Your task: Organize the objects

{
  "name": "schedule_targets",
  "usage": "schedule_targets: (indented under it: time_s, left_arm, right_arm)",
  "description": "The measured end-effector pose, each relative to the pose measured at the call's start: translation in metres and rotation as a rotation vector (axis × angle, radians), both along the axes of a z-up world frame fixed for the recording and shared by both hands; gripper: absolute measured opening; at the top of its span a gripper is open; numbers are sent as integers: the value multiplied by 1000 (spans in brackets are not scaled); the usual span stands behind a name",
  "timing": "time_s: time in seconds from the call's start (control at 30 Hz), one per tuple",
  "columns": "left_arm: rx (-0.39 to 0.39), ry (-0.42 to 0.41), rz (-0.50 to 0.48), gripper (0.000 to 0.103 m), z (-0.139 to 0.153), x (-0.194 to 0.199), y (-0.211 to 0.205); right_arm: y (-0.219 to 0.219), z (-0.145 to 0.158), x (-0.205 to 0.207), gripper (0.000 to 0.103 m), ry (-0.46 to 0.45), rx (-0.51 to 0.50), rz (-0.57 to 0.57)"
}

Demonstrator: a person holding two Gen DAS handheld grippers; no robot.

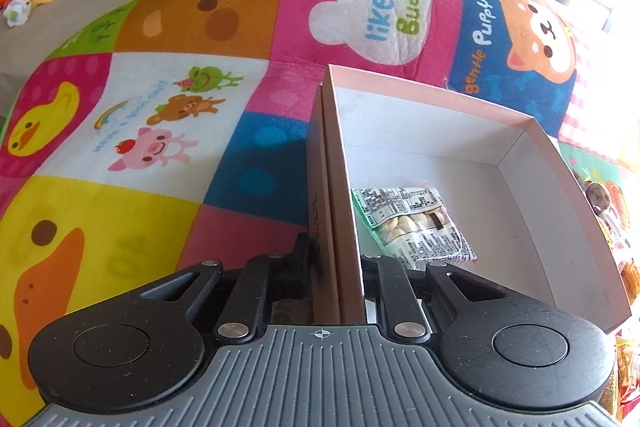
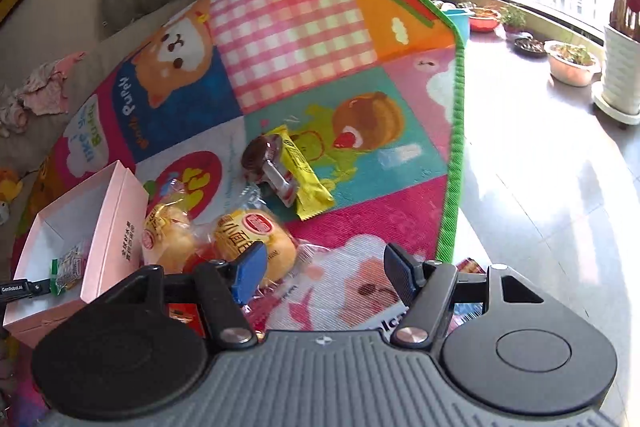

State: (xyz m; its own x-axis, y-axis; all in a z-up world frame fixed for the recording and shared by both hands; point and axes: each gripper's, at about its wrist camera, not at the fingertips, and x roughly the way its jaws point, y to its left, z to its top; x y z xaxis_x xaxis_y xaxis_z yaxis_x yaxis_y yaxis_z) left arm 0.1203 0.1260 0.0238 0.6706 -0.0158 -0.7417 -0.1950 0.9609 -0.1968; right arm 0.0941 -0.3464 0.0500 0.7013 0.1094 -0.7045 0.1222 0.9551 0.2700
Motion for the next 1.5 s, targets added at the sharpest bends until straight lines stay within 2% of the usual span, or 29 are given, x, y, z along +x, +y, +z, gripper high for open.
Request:
schedule_targets:
  time_s: [0.07, 0.33, 0.5, 0.57, 0.63, 0.73, 0.77, 0.87, 0.93, 0.97, 1.03, 1.13, 1.23, 1.33, 1.5]
  left_arm:
    - [-5, -2, -1, 17, 0, -1, 1]
    - [-17, -9, 1, 18, -1, -2, 3]
    - [-20, -9, 6, 18, -1, -1, 3]
    - [-19, -8, 6, 18, -1, -1, 3]
    - [-17, -6, 4, 18, -1, -1, 3]
    - [-17, -6, 6, 18, -1, -1, 3]
    - [-16, -5, 7, 17, -1, -1, 3]
    - [-14, -3, 5, 17, 0, -1, 3]
    - [-12, -1, 2, 17, 0, -1, 3]
    - [-11, 0, 1, 17, 0, -1, 3]
    - [-11, -1, 1, 17, 0, -1, 3]
    - [-17, -5, 2, 18, -1, -1, 3]
    - [-17, -5, 3, 18, -1, -2, 3]
    - [-13, -2, 4, 18, -1, -1, 2]
    - [-12, -1, 4, 17, -1, -1, 2]
  right_arm:
    - [-8, -9, -12, 64, 14, 1, -49]
    - [-31, -7, -42, 66, -87, 11, -285]
    - [-40, -25, -31, 66, 6, 103, -299]
    - [-32, -28, -25, 65, 2, 79, -278]
    - [-15, -27, -16, 47, -12, -19, -212]
    - [16, -26, -6, 37, -25, -140, -79]
    - [22, -26, -3, 37, -25, -139, -40]
    - [35, -21, 1, 37, -31, -30, 127]
    - [42, -10, 3, 41, -80, -46, 193]
    - [44, -3, 6, 44, -102, -74, 210]
    - [46, 9, 23, 61, -128, -122, 222]
    - [44, 15, 66, 62, -109, -108, 241]
    - [50, 5, 118, 62, -49, -103, 258]
    - [69, -12, 154, 62, -12, -192, 273]
    - [97, -37, 188, 63, 57, -365, 343]
